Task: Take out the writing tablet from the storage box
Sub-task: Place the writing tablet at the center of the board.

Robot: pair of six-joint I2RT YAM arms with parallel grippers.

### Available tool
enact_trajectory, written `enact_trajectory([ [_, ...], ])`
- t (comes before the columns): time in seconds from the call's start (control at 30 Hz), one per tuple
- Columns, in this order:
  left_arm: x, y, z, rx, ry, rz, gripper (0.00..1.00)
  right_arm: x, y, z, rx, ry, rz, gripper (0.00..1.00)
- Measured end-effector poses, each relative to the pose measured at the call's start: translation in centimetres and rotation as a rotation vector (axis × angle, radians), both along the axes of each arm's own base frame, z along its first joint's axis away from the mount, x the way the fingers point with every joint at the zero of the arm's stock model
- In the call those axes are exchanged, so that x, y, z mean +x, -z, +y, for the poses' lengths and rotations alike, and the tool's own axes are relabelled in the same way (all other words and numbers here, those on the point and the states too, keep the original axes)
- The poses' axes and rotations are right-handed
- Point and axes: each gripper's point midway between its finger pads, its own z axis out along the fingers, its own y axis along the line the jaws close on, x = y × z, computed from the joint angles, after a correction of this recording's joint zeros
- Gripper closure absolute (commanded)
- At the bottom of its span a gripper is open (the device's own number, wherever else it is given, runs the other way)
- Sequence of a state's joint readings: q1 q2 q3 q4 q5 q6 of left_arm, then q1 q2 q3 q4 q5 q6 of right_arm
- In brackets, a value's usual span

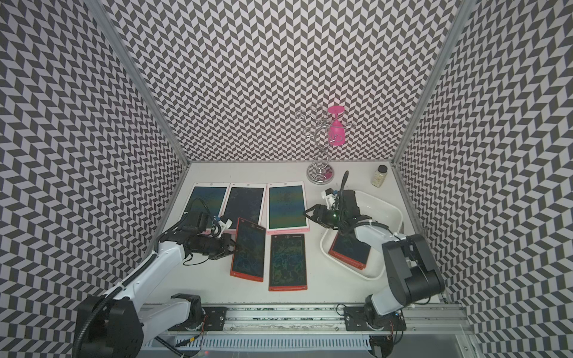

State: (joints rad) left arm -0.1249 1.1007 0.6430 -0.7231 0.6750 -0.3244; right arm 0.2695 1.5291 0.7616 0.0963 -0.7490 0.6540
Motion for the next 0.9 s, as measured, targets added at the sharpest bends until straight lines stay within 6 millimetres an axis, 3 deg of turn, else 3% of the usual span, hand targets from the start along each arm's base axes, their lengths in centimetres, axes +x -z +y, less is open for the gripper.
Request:
enact_trajectory([
  [0.17,-0.6,-0.2,0.2,0.007,-0.011,-0.006,1.0,-0.2,-0.2,0.0,0.003,-0.003,-0.002,0.39],
  [0.43,-2.6,1.3,-1.0,-0.026,0.028,0.037,1.0,-0.5,0.2,-0.1,-0.002,-0.008,0.009,0.39],
  [0.7,-2.8,1.3,-1.5,-0.033,0.018,0.048,1.0,-0.8,0.6,0.0,-0.017,-0.022,0.007,0.39],
  [0.9,-2.7,1.3,-1.5,-0.033,0.005,0.053,0.87,-1.2,1.3,0.1,-0.034,-0.036,0.022,0.39],
])
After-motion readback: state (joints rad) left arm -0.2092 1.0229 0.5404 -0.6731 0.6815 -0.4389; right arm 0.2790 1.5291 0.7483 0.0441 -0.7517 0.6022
